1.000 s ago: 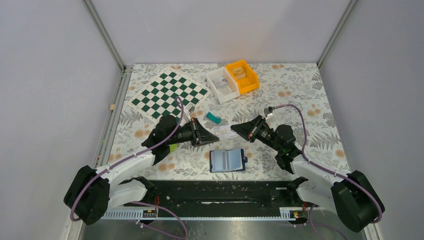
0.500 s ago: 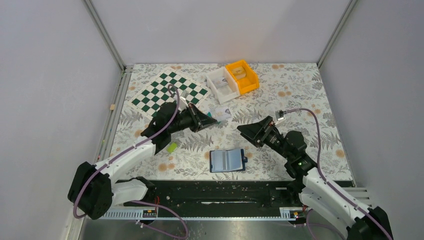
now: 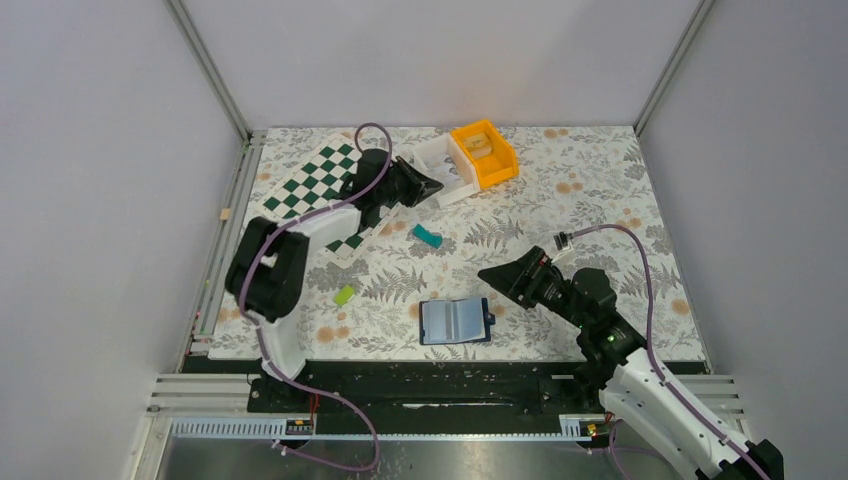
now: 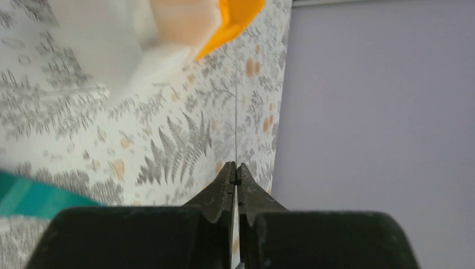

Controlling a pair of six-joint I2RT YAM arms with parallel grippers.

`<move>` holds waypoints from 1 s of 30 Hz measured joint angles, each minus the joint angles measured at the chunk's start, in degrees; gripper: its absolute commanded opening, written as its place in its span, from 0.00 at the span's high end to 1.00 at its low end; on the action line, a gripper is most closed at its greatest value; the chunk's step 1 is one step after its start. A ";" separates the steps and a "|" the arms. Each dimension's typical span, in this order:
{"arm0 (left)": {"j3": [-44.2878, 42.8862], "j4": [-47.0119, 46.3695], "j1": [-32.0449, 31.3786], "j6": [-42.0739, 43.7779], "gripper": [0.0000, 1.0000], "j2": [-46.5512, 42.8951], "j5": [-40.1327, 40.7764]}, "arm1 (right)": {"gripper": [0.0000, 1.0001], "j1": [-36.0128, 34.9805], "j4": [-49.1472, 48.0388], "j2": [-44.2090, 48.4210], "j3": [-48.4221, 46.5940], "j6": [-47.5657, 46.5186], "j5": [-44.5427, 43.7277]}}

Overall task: Take the credit cards out of the card holder
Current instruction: Place the credit card in the storage box.

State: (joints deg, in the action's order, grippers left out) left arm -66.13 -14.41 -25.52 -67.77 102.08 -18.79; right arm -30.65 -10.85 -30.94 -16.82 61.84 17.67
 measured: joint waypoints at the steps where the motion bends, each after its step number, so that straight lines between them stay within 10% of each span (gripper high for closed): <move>1: -2.21 -0.22 0.31 -0.42 1.00 3.08 0.02 | 0.00 0.00 0.48 0.07 0.00 -0.42 0.13; 30: -25.16 4.94 3.85 -1.11 1.00 25.73 6.82 | 0.01 0.00 4.70 -5.46 -0.02 -7.45 1.46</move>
State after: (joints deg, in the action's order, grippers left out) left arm -91.29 -9.47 -21.67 -68.88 127.81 -11.97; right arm -30.65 -6.15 -36.40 -16.84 54.39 19.14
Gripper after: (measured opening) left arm 0.010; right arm 0.993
